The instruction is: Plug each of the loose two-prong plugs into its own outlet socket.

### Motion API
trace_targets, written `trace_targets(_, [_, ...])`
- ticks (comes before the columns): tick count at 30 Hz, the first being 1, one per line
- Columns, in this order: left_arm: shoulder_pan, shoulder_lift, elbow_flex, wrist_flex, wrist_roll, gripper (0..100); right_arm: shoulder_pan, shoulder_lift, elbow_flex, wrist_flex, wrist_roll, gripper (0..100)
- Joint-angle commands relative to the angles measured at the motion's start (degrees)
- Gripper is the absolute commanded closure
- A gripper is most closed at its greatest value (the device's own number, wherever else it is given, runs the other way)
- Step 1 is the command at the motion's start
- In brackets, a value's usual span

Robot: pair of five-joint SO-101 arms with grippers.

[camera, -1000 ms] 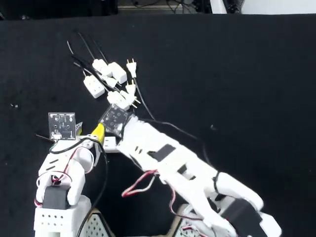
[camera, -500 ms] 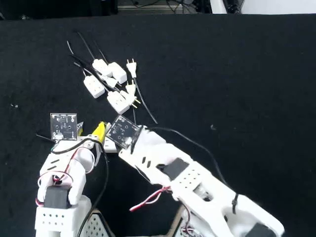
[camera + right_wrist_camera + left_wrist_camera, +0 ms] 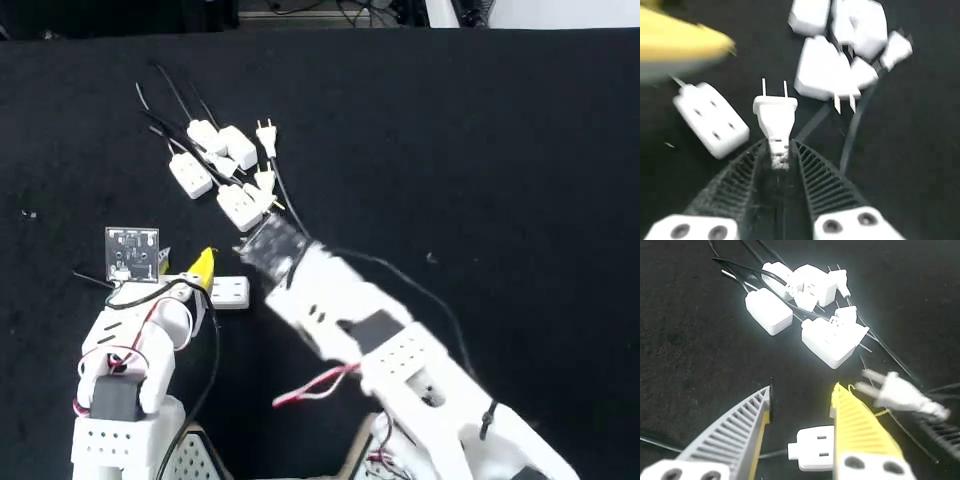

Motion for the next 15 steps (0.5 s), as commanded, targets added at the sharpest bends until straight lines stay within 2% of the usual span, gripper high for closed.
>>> trace_targets(1, [-0.04,-0.18,-0.48,-0.26,-0.35,80,5.63,-2.33,-9.01,13.89,4.92,98.8])
trace_targets(5, [-0.13,-0.18,-0.4,0.7,-0.35,80,8.44,-2.33,-11.91,27.52,9.41,98.8])
trace_targets(8, [-0.13,-0.18,-0.48,1.32,-0.35,80,8.97,-2.24,-11.12,33.49,13.19,98.8])
trace_targets(10, [-0.13,-0.18,-0.4,1.32,-0.35,80,9.32,-1.63,-10.42,35.43,13.98,98.8])
trace_targets(15, [-0.13,-0.18,-0.31,2.11,-1.76,80,17.85,3.74,-11.47,34.9,13.98,98.8])
